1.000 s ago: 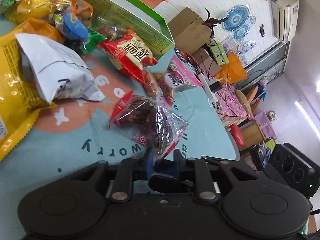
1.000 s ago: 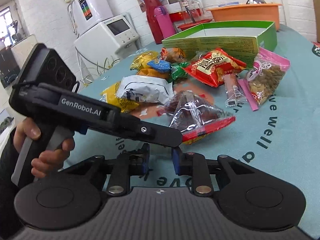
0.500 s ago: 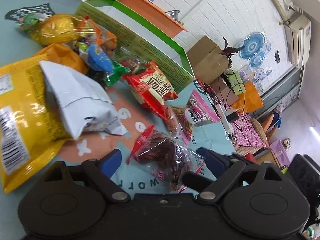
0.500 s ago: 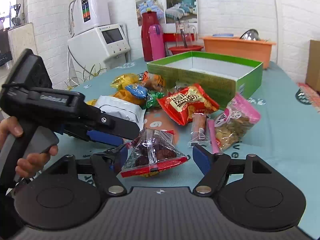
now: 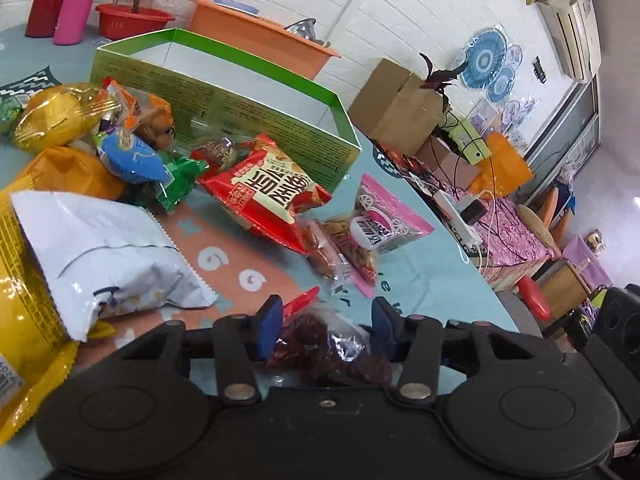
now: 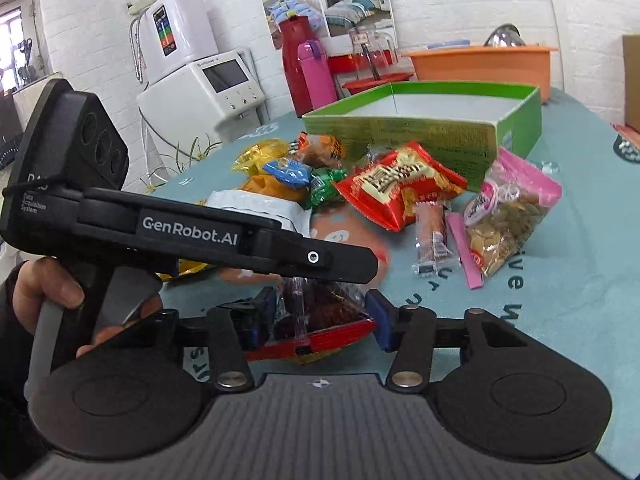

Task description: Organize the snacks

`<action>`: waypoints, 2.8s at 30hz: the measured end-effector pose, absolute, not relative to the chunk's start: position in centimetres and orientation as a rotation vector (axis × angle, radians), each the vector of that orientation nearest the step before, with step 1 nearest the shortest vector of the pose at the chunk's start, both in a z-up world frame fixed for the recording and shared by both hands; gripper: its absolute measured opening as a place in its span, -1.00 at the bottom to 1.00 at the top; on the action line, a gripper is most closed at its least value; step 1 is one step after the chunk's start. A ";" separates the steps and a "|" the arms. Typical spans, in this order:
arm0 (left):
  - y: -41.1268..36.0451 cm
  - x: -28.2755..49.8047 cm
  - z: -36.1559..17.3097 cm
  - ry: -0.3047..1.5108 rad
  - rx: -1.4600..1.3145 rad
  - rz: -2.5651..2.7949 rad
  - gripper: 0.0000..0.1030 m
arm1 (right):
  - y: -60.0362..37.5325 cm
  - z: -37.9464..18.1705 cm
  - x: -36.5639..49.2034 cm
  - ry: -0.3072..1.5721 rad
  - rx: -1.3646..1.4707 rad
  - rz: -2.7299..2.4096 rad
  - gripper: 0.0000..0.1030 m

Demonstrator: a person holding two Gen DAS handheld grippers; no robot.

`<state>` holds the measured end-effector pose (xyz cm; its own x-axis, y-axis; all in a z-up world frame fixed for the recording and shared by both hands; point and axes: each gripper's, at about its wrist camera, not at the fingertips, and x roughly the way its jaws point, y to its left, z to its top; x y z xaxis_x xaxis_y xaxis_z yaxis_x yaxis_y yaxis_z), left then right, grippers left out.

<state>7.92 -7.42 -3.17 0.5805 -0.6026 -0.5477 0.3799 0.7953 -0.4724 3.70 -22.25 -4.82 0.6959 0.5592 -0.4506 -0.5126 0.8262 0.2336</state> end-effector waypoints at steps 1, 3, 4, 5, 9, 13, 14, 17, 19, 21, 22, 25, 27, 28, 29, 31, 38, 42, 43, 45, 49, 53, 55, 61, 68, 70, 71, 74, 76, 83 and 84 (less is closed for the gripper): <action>-7.4 7.9 -2.9 0.743 -0.321 -0.590 0.57 | -22.2 -4.5 3.7 0.525 0.082 0.594 0.35; -7.1 8.2 -2.6 0.741 -0.326 -0.600 0.55 | -22.2 -4.3 3.7 0.505 0.058 0.598 0.33; -7.0 8.4 -2.5 0.748 -0.336 -0.602 0.55 | -22.2 -4.3 3.8 0.502 0.053 0.596 0.32; -6.6 8.6 -2.5 0.757 -0.350 -0.601 0.54 | -22.2 -4.4 3.9 0.510 0.056 0.594 0.32; -4.4 8.3 -2.5 0.799 -0.452 -0.568 1.00 | -22.8 -4.9 3.9 0.521 0.075 0.586 0.29; -3.2 6.9 -3.1 0.897 -0.517 -0.607 1.00 | -23.3 -4.9 3.3 0.560 0.079 0.549 0.99; -3.3 6.7 -3.4 0.927 -0.538 -0.623 1.00 | -23.5 -5.0 3.2 0.569 0.090 0.554 1.00; -4.0 6.5 -4.3 0.968 -0.576 -0.668 1.00 | -23.7 -5.3 3.3 0.610 0.130 0.575 0.97; -4.6 6.6 -4.2 0.953 -0.567 -0.670 1.00 | -23.8 -5.5 3.3 0.613 0.140 0.581 0.92; -5.1 6.9 -4.1 0.943 -0.557 -0.673 1.00 | -23.8 -5.7 3.3 0.615 0.159 0.585 0.87; -5.3 7.0 -4.1 0.932 -0.553 -0.676 1.00 | -23.8 -5.7 3.3 0.609 0.161 0.580 0.82; -6.3 7.4 -4.3 0.906 -0.525 -0.675 1.00 | -23.8 -5.7 3.6 0.596 0.190 0.559 0.33; -6.6 7.4 -3.6 0.873 -0.511 -0.670 1.00 | -23.5 -5.2 3.5 0.564 0.156 0.535 0.24; -6.6 7.3 -3.1 0.851 -0.506 -0.679 1.00 | -23.5 -4.8 3.3 0.540 0.144 0.529 0.24; -6.5 7.2 -2.5 0.831 -0.508 -0.689 1.00 | -23.6 -4.3 3.2 0.509 0.137 0.527 0.23; -6.5 7.1 -1.1 0.780 -0.489 -0.704 1.00 | -24.0 -3.2 3.1 0.459 0.132 0.529 0.23; -7.3 9.7 3.3 0.650 -0.428 -0.739 0.99 | -24.5 0.3 5.6 0.310 0.097 0.494 0.22; -8.0 13.1 4.9 0.616 -0.421 -0.759 0.99 | -24.9 1.7 8.4 0.256 0.094 0.458 0.21; -8.3 14.1 5.1 0.611 -0.420 -0.762 0.99 | -25.0 2.0 9.1 0.248 0.089 0.446 0.21; -8.4 16.0 5.1 0.611 -0.427 -0.769 0.99 | -25.2 2.3 10.8 0.244 0.089 0.423 0.21; -9.0 20.0 4.4 0.634 -0.450 -0.772 0.99 | -25.8 2.0 14.2 0.261 0.095 0.382 0.20; -9.6 23.0 3.3 0.662 -0.453 -0.772 0.99 | -26.2 1.3 16.8 0.292 0.101 0.357 0.19; -9.8 24.2 3.0 0.677 -0.458 -0.769 0.99 | -26.3 1.0 17.8 0.307 0.105 0.348 0.19; -10.5 26.5 1.4 0.705 -0.396 -0.707 1.00 | -25.4 -0.5 20.5 0.377 0.052 0.307 0.65; -9.6 24.2 2.2 0.667 -0.349 -0.673 1.00 | -24.8 -0.7 19.2 0.365 -0.044 0.268 1.00; -9.1 23.1 3.0 0.656 -0.359 -0.667 1.00 | -25.2 0.2 18.3 0.343 -0.018 0.277 1.00; -8.9 22.5 3.5 0.647 -0.360 -0.666 1.00 | -25.4 0.7 17.6 0.326 -0.011 0.279 1.00; -8.0 20.1 5.1 0.614 -0.364 -0.650 1.00 | -25.9 2.1 15.2 0.273 -0.001 0.276 1.00; -7.7 18.5 6.2 0.619 -0.353 -0.602 1.00 | -26.3 2.8 13.3 0.235 0.006 0.279 1.00; -6.2 12.2 5.7 0.580 -0.373 -0.587 1.00 | -27.2 2.0 8.0 0.212 0.035 0.262 1.00; -6.0 11.4 5.2 0.582 -0.378 -0.586 1.00 | -27.3 1.4 7.6 0.224 0.040 0.252 1.00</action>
<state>11.37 -6.02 5.17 0.6815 -0.6117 -0.4017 0.4062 0.7728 -0.4876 7.60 -27.30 1.37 0.9437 0.2512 -0.2150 -0.2424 0.9679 0.0670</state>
